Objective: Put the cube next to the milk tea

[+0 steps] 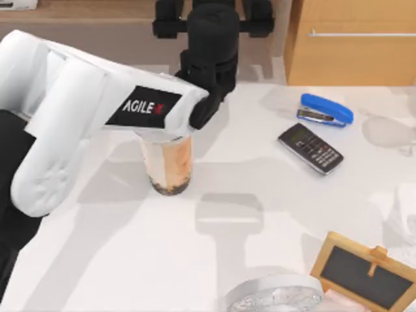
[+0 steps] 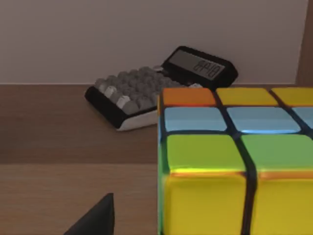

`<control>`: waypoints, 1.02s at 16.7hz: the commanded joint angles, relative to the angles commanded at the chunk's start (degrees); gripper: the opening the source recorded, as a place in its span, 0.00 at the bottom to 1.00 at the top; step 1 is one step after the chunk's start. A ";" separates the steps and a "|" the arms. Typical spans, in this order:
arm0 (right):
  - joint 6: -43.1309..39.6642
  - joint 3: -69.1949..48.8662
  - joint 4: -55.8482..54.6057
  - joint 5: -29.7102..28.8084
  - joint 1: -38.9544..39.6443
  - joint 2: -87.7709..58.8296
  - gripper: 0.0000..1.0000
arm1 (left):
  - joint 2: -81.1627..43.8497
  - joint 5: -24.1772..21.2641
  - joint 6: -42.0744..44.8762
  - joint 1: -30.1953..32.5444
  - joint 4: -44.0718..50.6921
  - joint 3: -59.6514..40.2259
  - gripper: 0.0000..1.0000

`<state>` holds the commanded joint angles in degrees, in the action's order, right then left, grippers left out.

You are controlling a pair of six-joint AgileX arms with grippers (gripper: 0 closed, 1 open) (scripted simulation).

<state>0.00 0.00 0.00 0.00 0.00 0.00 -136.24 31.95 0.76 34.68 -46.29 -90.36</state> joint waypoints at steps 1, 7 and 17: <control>0.00 0.00 0.00 0.00 0.00 0.00 1.00 | 0.00 0.00 0.00 0.00 0.00 0.00 0.85; 0.00 0.00 0.00 0.00 0.00 0.00 1.00 | 0.00 0.00 0.00 0.00 0.00 0.00 0.40; 0.00 0.00 0.00 0.00 0.00 0.00 1.00 | 0.00 0.00 0.00 0.00 0.00 0.00 0.00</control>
<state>0.00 0.00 0.00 0.00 0.00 0.00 -136.24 31.95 0.76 34.68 -46.29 -90.36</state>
